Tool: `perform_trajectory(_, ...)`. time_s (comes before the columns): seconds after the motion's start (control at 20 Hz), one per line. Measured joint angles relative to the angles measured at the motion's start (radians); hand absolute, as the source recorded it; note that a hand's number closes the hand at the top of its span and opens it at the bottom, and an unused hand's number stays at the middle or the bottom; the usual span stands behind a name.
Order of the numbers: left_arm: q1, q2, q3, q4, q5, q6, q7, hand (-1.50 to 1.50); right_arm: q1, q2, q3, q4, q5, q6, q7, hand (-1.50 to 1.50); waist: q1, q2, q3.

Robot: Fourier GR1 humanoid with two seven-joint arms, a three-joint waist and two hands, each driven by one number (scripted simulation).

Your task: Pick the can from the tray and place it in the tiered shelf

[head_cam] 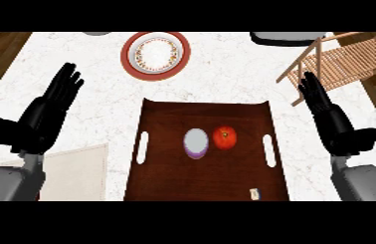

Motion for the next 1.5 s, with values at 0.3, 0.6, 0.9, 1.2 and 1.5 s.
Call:
perform_trajectory(0.3, -0.01, -0.062, -0.065, 0.029, -0.138, 0.067, -0.019, 0.0, -0.062, 0.094, 0.035, -0.128, 0.066, -0.18, 0.212, -1.5, -0.009, 0.003, 0.01)
perform_trajectory(0.6, -0.003, -0.078, -0.094, 0.05, -0.163, 0.078, -0.008, 0.0, 0.0, 0.128, 0.004, -0.069, 0.164, -0.41, 0.223, -1.5, -0.04, 0.012, 0.01)
perform_trajectory(0.9, -0.017, -0.135, -0.144, 0.089, -0.219, 0.114, -0.005, 0.0, 0.101, 0.327, 0.039, -0.066, 0.304, -0.767, 0.066, -1.5, -0.027, 0.009, 0.013)
perform_trajectory(1.2, -0.014, -0.167, -0.15, 0.112, -0.251, 0.104, -0.024, 0.0, 0.197, 0.342, 0.139, -0.192, 0.325, -0.718, 0.039, -1.5, -0.014, 0.006, 0.013)
perform_trajectory(1.5, -0.034, -0.183, -0.146, 0.123, -0.263, 0.102, -0.008, 0.0, 0.159, 0.206, 0.268, -0.311, 0.513, -0.657, 0.375, -1.5, -0.01, 0.004, 0.011)
